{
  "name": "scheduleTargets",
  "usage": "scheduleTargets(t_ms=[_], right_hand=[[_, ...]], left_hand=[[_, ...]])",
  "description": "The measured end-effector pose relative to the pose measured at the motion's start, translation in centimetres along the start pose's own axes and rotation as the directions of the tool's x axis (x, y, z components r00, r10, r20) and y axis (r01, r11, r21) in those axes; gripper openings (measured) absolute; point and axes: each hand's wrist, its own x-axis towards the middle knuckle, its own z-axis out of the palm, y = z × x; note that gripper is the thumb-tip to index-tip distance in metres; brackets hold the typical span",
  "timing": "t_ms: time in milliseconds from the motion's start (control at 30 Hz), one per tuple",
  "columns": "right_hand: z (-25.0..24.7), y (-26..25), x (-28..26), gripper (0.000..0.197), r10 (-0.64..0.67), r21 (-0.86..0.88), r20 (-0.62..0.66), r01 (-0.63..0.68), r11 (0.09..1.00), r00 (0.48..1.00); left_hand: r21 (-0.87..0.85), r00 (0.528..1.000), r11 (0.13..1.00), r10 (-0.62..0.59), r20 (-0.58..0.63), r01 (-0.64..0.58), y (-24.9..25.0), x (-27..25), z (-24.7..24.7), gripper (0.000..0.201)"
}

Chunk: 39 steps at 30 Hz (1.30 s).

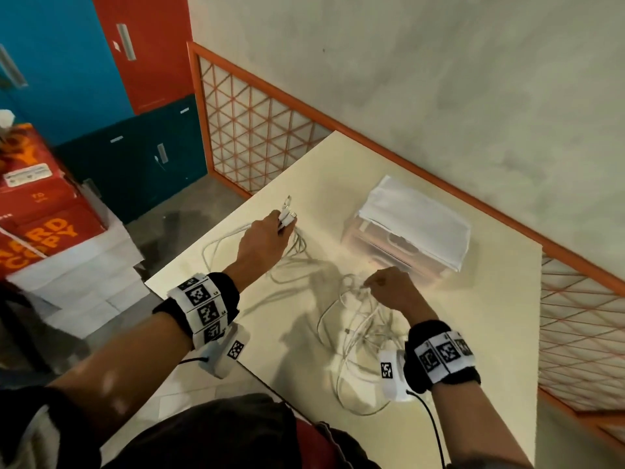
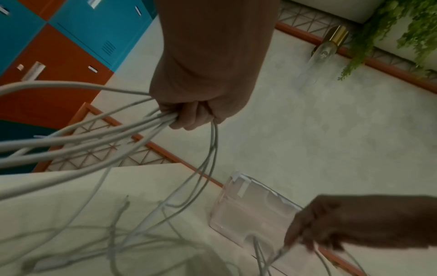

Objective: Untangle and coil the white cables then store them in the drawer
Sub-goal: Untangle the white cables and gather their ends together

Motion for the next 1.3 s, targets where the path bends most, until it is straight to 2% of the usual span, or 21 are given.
scheduleTargets(t_ms=[100,167,233,333,400,433,500,600,700,767,867,933,1000,1100,1200,1300], right_hand=[[-3.7,0.1,-1.3,0.022,-0.059,0.08,-0.134,0.07,0.994,0.989],[-5.4,0.2,-2.5,0.017,-0.09,0.14,-0.147,0.111,0.984,0.985],[-6.4,0.3,-3.4,0.018,-0.105,0.21,-0.179,0.142,0.967,0.978],[-6.6,0.2,-4.2,0.019,-0.091,0.402,-0.21,0.171,0.899,0.973],[-6.1,-0.3,-4.6,0.013,-0.121,0.479,-0.189,0.198,0.855,0.975],[-5.7,-0.7,-4.7,0.01,-0.145,0.516,-0.176,0.216,0.829,0.974],[-5.0,-1.5,-4.9,0.008,-0.198,0.57,-0.15,0.249,0.783,0.969],[-3.6,-2.4,-4.9,0.007,-0.283,0.548,-0.081,0.28,0.788,0.956],[-2.1,-3.0,-4.9,0.003,-0.369,0.52,0.002,0.314,0.794,0.929],[-1.4,-3.2,-4.9,0.004,-0.373,0.528,-0.004,0.318,0.788,0.928],[-1.2,-2.9,-5.0,0.019,-0.358,0.504,0.001,0.309,0.807,0.934],[-1.2,-1.7,-5.1,0.032,-0.345,0.472,0.02,0.296,0.831,0.938],[-1.5,0.5,-5.1,0.04,-0.256,0.49,0.013,0.217,0.844,0.967],[-2.5,4.9,-5.3,0.047,-0.08,0.495,-0.037,0.088,0.865,0.996],[-3.6,8.0,-5.7,0.042,0.005,0.535,-0.118,0.059,0.843,0.993],[-4.8,8.3,-5.7,0.038,-0.002,0.489,-0.211,0.107,0.866,0.978]], left_hand=[[0.051,0.992,0.998,0.021,0.123,-0.027,0.8,-0.2,1.5,0.039],[0.038,0.98,0.998,0.034,0.199,-0.042,1.6,-0.4,2.3,0.036],[-0.087,0.96,0.995,0.069,0.271,-0.047,2.6,-0.8,2.8,0.035],[-0.201,0.918,0.979,0.101,0.383,-0.024,4.3,-1.5,3.1,0.056],[-0.323,0.871,0.946,0.155,0.467,0.005,4.9,-1.7,3.5,0.043],[-0.419,0.84,0.907,0.202,0.503,0.033,5.2,-1.9,3.5,0.033],[-0.566,0.795,0.814,0.254,0.551,0.132,6.1,-2.2,3.4,0.033],[-0.624,0.78,0.718,0.187,0.598,0.307,7.5,-2.5,3.4,0.039],[-0.674,0.8,0.656,0.175,0.573,0.34,7.8,-2.2,3.5,0.034],[-0.706,0.836,0.637,0.172,0.521,0.31,7.7,-2.1,3.5,0.036],[-0.726,0.922,0.659,0.129,0.366,0.196,7.7,-1.7,2.8,0.035],[-0.766,0.959,0.618,0.066,0.275,0.177,7.6,-0.9,1.8,0.03],[-0.833,0.974,0.521,0.014,0.227,0.187,7.1,0.1,0.4,0.027],[-0.902,0.992,0.414,-0.063,0.109,0.125,6.0,1.2,-1.1,0.031],[-0.892,0.995,0.451,-0.099,-0.022,0.025,5.0,1.7,-1.7,0.031],[-0.806,0.999,0.592,-0.049,-0.021,0.012,5.1,1.4,-1.6,0.033]])
